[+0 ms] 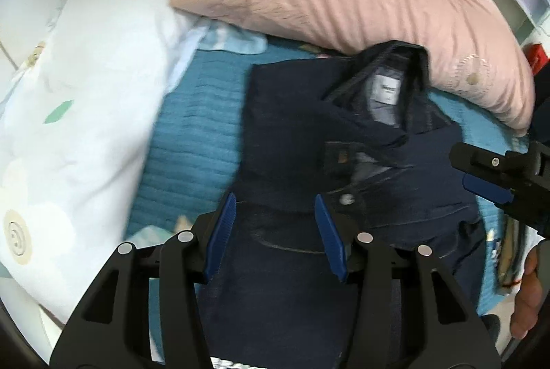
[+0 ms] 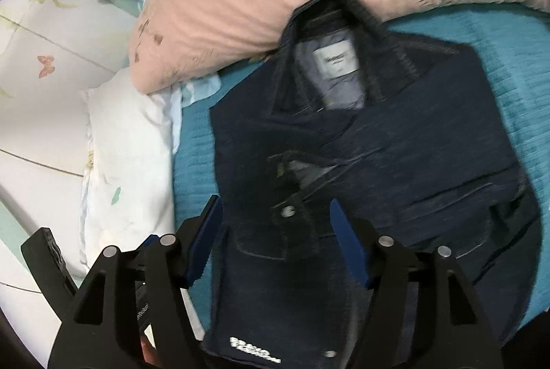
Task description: Fold large clothes
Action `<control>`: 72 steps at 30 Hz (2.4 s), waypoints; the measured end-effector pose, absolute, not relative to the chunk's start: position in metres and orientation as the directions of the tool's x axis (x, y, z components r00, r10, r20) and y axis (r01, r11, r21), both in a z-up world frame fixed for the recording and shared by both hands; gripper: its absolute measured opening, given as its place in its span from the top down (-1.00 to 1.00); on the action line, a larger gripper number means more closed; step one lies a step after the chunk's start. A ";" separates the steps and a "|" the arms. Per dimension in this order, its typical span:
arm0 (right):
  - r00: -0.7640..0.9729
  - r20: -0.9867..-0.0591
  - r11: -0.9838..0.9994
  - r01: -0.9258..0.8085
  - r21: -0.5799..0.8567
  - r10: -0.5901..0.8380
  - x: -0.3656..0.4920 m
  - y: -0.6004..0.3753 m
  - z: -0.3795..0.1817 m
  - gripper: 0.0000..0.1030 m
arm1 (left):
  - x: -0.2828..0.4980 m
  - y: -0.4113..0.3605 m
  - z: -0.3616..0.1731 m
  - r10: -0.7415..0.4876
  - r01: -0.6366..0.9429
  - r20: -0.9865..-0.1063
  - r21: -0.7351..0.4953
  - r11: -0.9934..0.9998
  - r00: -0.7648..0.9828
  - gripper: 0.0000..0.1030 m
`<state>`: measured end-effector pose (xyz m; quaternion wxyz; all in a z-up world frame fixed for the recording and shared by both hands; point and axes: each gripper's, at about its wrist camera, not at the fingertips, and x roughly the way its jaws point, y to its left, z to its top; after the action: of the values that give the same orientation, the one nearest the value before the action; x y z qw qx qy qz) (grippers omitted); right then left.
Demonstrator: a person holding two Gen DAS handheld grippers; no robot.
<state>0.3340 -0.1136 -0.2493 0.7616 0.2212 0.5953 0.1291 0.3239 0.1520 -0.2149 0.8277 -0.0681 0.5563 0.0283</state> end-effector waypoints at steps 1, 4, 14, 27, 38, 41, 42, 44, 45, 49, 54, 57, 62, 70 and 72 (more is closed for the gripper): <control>0.270 -0.859 0.881 0.069 0.469 0.436 0.334 -0.123 -0.248 -0.21 | 0.326 0.144 -0.216 -0.045 -0.115 -0.925 -0.095 0.989 0.378 0.05; 0.276 -0.874 0.894 0.091 0.438 0.400 0.334 -0.150 -0.249 -0.21 | 0.334 0.112 -0.222 -0.095 -0.075 -0.926 -0.131 0.988 0.366 0.29; 0.189 -0.903 0.902 0.124 0.412 0.386 0.328 -0.200 -0.297 0.22 | 0.356 0.023 -0.277 -0.222 -0.032 -0.943 -0.238 0.971 0.249 0.79; 0.093 -0.913 0.878 0.251 0.407 0.397 0.314 -0.229 -0.394 0.98 | 0.367 -0.011 -0.345 -0.086 -0.009 -0.989 -0.088 0.996 0.116 0.94; 0.138 -0.960 0.880 0.385 0.278 0.243 0.306 -0.307 -0.387 1.00 | 0.379 0.017 -0.354 -0.054 -0.107 -0.994 -0.064 0.992 0.095 0.93; 0.161 -0.939 0.846 0.407 0.345 0.305 0.298 -0.319 -0.398 1.00 | 0.380 0.017 -0.352 -0.057 -0.111 -0.993 -0.068 0.992 0.101 0.94; 0.160 -0.939 0.841 0.419 0.344 0.304 0.296 -0.320 -0.395 1.00 | 0.378 0.016 -0.348 -0.051 -0.116 -0.993 -0.063 0.991 0.103 0.94; 0.147 -0.945 0.841 0.430 0.327 0.293 0.291 -0.321 -0.385 0.92 | 0.374 0.023 -0.337 -0.035 -0.124 -0.993 -0.049 0.991 0.110 0.94; 0.157 -0.943 0.841 0.426 0.333 0.294 0.288 -0.321 -0.376 0.93 | 0.373 0.025 -0.329 -0.040 -0.127 -0.992 -0.056 0.990 0.120 0.94; 0.222 -0.923 0.843 0.383 0.378 0.313 0.286 -0.316 -0.342 0.89 | 0.371 0.031 -0.307 -0.059 -0.148 -0.986 -0.082 0.986 0.154 0.93; 0.283 -0.902 0.854 0.320 0.410 0.327 0.305 -0.298 -0.313 0.89 | 0.381 0.030 -0.276 -0.107 -0.144 -0.975 -0.137 0.980 0.196 0.93; 0.275 -0.898 0.862 0.286 0.418 0.345 0.319 -0.282 -0.311 0.89 | 0.384 0.030 -0.265 -0.130 -0.131 -0.969 -0.160 0.978 0.209 0.93; 0.251 -0.897 0.882 0.218 0.418 0.364 0.339 -0.246 -0.318 0.89 | 0.406 0.015 -0.278 -0.140 -0.136 -0.969 -0.170 0.976 0.204 0.93; 0.203 -0.891 0.883 0.161 0.440 0.407 0.371 -0.198 -0.339 0.88 | 0.435 0.015 -0.316 -0.180 -0.168 -0.963 -0.214 0.962 0.198 0.94; 0.192 -0.886 0.879 0.154 0.452 0.422 0.377 -0.189 -0.347 0.88 | 0.442 0.015 -0.329 -0.179 -0.166 -0.967 -0.210 0.964 0.182 0.95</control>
<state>0.3770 -0.1893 -0.3472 0.7374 0.2291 0.6289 0.0908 0.4415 0.0152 -0.3289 0.7567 -0.1349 0.6397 -0.0044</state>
